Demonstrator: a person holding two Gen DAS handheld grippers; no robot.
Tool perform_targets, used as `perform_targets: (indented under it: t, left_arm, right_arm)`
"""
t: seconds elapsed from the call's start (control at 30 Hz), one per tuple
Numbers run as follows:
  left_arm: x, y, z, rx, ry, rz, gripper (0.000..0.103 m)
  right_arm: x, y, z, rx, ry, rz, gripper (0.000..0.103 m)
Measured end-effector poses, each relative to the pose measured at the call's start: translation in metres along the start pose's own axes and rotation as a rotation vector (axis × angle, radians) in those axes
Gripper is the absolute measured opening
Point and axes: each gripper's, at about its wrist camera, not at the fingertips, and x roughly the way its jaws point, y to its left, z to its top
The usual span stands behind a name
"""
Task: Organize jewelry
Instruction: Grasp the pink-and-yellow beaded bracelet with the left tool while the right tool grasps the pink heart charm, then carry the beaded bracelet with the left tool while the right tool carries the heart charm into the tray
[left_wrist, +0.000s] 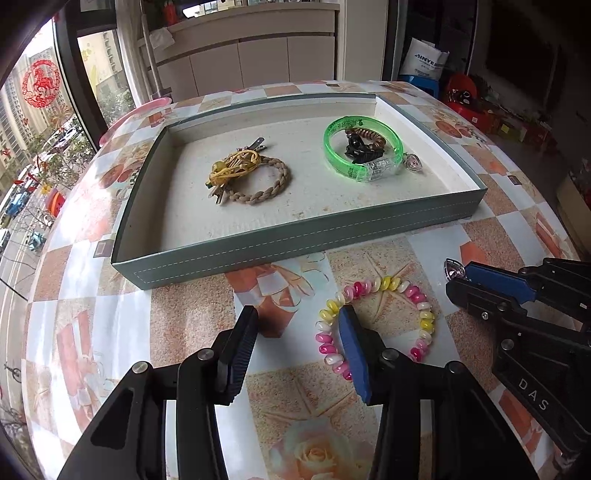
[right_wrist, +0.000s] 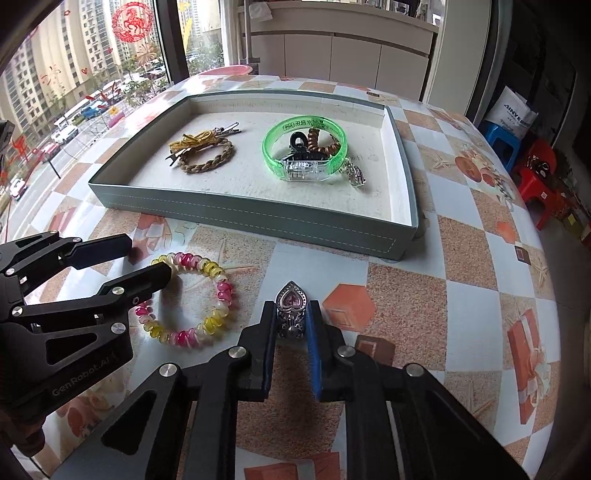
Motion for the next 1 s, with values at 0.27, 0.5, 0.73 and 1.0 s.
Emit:
perform_targets:
  t: [0.27, 0.5, 0.73, 1.0]
  left_arm:
    - [-0.002, -0.001, -0.002, -0.001, 0.007, -0.032, 0.049]
    - [-0.007, -0.010, -0.004, 0.032, 0.003, -0.073, 0.021]
    - [-0.021, -0.007, -0.014, 0.001, -0.017, -0.105, 0.021]
    - [-0.056, 0.002, -0.027, -0.012, -0.087, -0.140, 0.021]
  right_arm:
    - [-0.019, -0.009, -0.011, 0.055, -0.019, 0.026, 0.017]
    - [-0.039, -0.019, -0.020, 0.108, -0.039, 0.052, 0.017]
    - [-0.058, -0.022, -0.030, 0.127, -0.063, 0.067, 0.017]
    - [-0.071, -0.024, -0.040, 0.167, -0.061, 0.099, 0.017]
